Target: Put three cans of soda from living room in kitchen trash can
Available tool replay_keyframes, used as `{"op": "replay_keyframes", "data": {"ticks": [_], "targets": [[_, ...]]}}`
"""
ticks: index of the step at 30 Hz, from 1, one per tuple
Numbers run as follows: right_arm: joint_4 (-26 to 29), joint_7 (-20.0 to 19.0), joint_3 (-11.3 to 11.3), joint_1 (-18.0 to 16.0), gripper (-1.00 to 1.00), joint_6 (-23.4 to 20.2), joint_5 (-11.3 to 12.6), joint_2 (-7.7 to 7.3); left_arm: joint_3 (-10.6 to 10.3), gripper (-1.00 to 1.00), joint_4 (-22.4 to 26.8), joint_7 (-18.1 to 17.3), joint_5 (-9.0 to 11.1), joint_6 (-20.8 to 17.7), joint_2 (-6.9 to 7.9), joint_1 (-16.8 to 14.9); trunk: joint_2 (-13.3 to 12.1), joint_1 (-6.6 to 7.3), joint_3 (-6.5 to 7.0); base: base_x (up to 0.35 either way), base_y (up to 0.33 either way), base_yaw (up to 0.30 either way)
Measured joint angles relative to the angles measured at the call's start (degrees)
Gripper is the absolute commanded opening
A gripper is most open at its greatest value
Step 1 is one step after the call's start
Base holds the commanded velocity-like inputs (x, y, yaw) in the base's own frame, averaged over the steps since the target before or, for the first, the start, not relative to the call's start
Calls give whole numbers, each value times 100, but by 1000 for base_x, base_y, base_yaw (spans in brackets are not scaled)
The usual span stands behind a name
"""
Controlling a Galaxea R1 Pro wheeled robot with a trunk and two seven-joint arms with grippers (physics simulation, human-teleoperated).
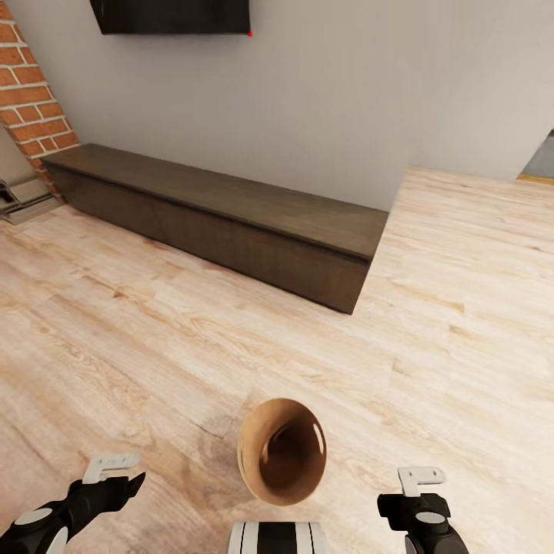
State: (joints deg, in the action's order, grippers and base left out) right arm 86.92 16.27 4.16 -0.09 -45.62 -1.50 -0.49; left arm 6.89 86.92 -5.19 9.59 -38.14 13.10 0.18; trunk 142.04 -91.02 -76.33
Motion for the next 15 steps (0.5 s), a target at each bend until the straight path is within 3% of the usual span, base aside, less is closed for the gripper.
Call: {"op": "replay_keyframes", "data": {"ticks": [15], "targets": [[11,4,-3,0,100,2,0,-4,5,100,0,0,0,0,0,0,0,0,-120,0,0,103]]}}
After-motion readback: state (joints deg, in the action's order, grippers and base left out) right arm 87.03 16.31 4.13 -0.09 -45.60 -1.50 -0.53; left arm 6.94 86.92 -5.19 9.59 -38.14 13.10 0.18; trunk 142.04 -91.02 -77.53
